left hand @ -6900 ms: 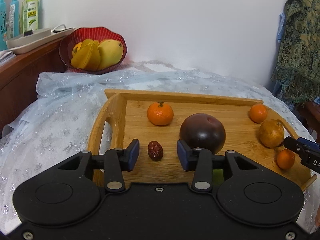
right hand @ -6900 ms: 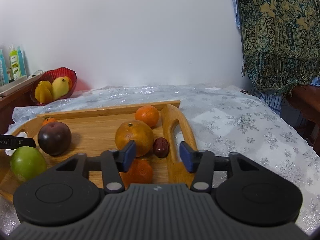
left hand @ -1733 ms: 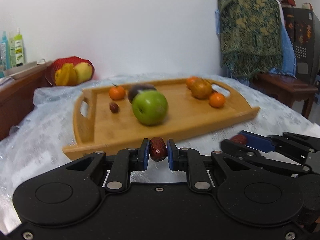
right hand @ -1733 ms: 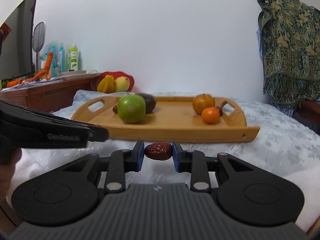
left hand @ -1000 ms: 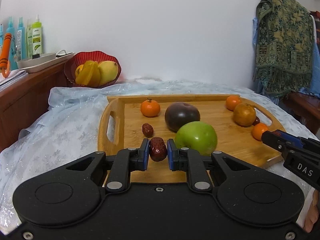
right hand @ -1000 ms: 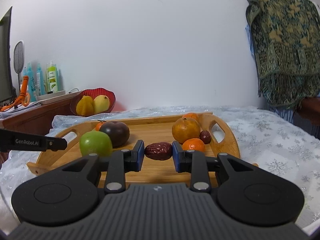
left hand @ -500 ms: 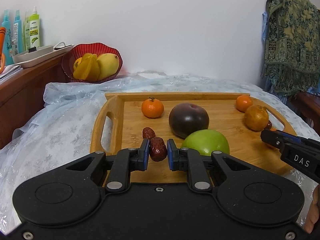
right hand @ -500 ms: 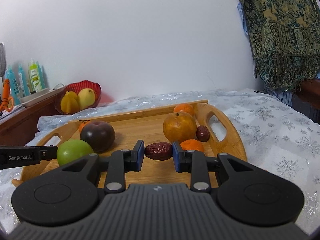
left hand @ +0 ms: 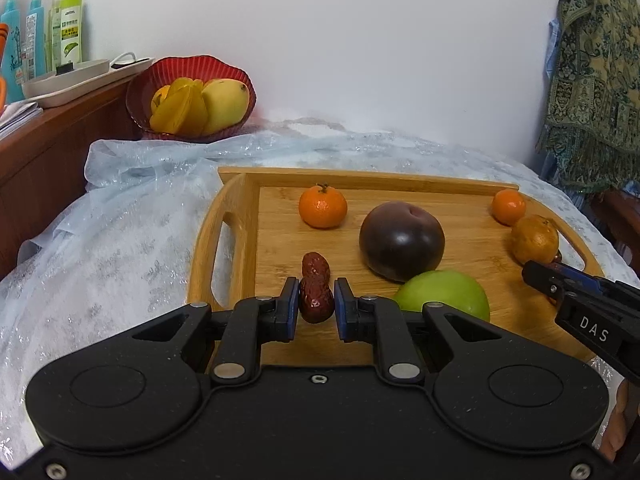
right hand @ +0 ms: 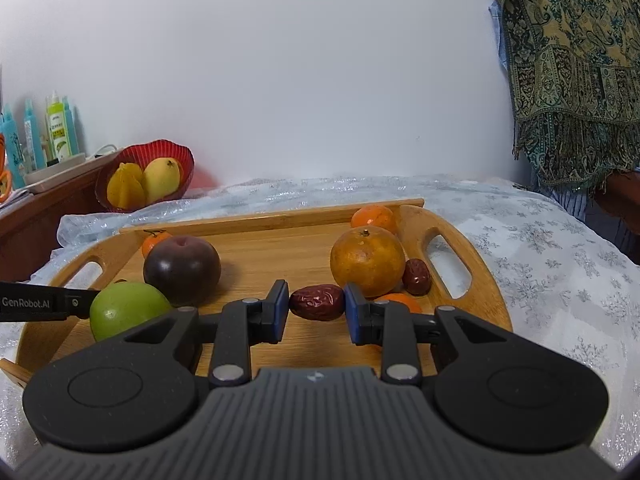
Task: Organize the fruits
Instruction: 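Carry both red dates over the bamboo tray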
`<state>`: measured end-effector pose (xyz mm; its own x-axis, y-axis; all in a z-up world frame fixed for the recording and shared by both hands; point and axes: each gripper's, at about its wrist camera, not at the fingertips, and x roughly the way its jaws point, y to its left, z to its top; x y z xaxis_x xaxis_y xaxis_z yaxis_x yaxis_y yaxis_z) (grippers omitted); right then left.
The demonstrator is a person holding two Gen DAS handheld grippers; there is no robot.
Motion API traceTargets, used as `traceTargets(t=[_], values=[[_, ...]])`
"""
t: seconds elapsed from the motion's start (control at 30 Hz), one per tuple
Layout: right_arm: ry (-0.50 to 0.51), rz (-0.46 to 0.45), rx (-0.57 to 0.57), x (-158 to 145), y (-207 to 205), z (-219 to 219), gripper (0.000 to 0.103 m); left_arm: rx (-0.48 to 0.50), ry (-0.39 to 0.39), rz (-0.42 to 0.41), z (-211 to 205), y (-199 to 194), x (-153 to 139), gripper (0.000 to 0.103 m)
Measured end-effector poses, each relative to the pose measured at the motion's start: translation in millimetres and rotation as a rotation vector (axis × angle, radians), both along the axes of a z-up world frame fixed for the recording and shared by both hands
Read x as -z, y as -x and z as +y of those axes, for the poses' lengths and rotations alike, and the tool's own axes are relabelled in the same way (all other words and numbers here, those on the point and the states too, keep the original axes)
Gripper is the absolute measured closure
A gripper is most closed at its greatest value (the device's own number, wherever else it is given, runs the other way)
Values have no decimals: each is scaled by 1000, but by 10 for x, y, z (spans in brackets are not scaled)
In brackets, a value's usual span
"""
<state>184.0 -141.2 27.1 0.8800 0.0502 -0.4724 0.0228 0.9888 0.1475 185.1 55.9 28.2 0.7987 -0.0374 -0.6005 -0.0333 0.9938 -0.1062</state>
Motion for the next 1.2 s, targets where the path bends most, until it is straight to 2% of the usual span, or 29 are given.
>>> traceTargets(t=[1.2], values=[[50, 94, -14, 98, -264, 133, 65, 14, 20, 44, -26, -139, 90, 86]])
